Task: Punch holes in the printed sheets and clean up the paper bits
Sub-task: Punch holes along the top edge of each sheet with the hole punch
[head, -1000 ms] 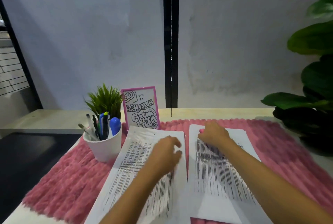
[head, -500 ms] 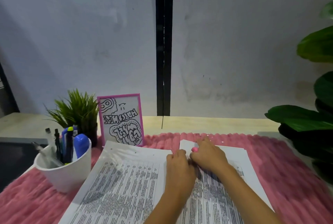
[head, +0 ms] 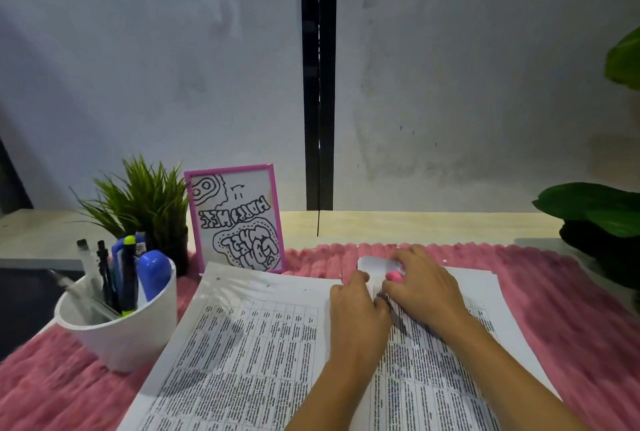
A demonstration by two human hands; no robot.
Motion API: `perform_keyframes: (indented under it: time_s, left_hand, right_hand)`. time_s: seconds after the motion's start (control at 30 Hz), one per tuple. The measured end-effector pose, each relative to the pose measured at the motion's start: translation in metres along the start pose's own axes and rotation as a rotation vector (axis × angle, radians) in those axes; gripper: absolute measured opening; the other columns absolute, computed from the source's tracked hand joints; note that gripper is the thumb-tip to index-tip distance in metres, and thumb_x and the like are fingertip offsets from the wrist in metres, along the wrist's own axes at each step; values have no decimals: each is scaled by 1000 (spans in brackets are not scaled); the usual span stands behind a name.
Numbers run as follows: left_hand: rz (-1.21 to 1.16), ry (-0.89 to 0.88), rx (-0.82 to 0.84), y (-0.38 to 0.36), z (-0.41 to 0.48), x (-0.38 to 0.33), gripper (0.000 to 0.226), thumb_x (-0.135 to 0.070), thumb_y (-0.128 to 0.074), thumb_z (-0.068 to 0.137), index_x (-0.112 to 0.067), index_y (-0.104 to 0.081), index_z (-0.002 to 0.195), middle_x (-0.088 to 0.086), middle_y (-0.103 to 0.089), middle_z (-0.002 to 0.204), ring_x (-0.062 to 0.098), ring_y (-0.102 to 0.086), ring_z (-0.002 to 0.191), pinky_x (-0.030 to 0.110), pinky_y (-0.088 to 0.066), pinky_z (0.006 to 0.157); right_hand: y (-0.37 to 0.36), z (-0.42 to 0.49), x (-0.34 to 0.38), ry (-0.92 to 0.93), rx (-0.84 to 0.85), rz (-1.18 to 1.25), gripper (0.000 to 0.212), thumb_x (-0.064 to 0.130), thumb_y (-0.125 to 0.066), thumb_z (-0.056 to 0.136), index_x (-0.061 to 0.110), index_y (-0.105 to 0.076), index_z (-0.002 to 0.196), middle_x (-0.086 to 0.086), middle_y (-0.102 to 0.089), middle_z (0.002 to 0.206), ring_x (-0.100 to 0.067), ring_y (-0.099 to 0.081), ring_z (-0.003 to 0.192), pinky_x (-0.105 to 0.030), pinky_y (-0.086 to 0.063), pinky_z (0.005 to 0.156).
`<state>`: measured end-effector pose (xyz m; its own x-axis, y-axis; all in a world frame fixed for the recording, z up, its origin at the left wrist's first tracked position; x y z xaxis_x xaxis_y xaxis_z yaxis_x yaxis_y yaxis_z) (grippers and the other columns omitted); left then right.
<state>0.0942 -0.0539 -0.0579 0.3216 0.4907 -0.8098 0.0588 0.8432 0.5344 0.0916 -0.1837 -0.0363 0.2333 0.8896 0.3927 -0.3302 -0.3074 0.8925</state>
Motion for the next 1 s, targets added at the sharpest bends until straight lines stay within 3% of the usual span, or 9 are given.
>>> perform_keyframes:
  time_s: [0.13, 0.23, 0.37, 0.5, 0.63, 0.77, 0.9, 1.0]
  left_hand:
    - [-27, -29, -15, 0, 1, -1, 37, -19, -56, 94, -19, -49, 131, -11, -44, 108, 13, -48, 118, 28, -45, 93]
    - [-55, -11, 9, -2, 3, 2, 36, -16, -54, 93, -19, -51, 129, -3, -53, 120, 12, -50, 120, 33, -48, 96]
    - [-105, 0, 20, 2, 7, 6, 32, -16, -54, 94, -20, -55, 125, 0, -53, 121, 6, -54, 105, 25, -49, 92]
    - [-220, -38, 25, 8, 14, 4, 21, -11, -54, 96, -18, -61, 114, -2, -50, 123, 2, -55, 99, 7, -47, 82]
    - [-348, -92, 27, 11, 23, 3, 16, -16, -54, 98, -24, -65, 106, -2, -55, 112, 7, -59, 101, 20, -51, 88]
    - [-551, -22, 77, 5, 22, 1, 25, -16, -50, 100, -33, -50, 118, -8, -58, 120, 8, -59, 110, 34, -53, 95]
    - [-607, 37, 179, -6, 19, 0, 23, -28, -40, 105, -36, -48, 125, -14, -60, 114, 1, -62, 101, 32, -54, 89]
    - [-587, 56, 203, -9, 16, -2, 23, -43, -43, 98, -39, -53, 119, -3, -62, 116, 20, -62, 109, 50, -53, 93]
  right_hand:
    - [5, -1, -3, 5, -51, 52, 42, 32, -57, 85, 24, -57, 126, 7, -55, 116, -15, -54, 99, -31, -44, 75]
    - [8, -1, -3, 12, -105, 96, 42, 31, -58, 86, 25, -59, 127, 7, -60, 118, -12, -52, 98, -29, -39, 73]
    - [11, -2, -3, 28, -161, 132, 38, 30, -59, 87, 23, -64, 123, 6, -62, 111, -10, -50, 92, -28, -38, 70]
    - [14, -3, -2, 52, -206, 201, 37, 26, -63, 86, 22, -67, 123, 6, -58, 97, -12, -53, 82, -22, -36, 60]
    - [23, -1, -5, 24, -328, 314, 38, 21, -66, 86, 23, -67, 124, 10, -48, 82, -9, -47, 71, -21, -33, 55]
    - [32, 0, -8, -9, -387, 445, 34, 20, -67, 86, 21, -70, 119, 5, -50, 81, -9, -49, 71, -24, -37, 57]
    - [29, 0, -5, 4, -336, 484, 32, 19, -67, 87, 20, -70, 118, 1, -54, 84, -13, -52, 74, -27, -40, 59]
    - [27, 1, -2, 23, -267, 522, 35, 17, -67, 86, 21, -70, 121, -6, -57, 85, -23, -56, 78, -36, -46, 65]
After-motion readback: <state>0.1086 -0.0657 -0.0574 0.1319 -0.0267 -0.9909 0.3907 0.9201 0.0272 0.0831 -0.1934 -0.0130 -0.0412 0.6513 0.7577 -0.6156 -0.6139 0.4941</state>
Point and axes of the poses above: each hand's wrist, its own z-axis towards the middle knuckle, its own y-axis out of the back of the hand, x = y × z, the point moved 4 cm from there along z, towards the middle knuckle
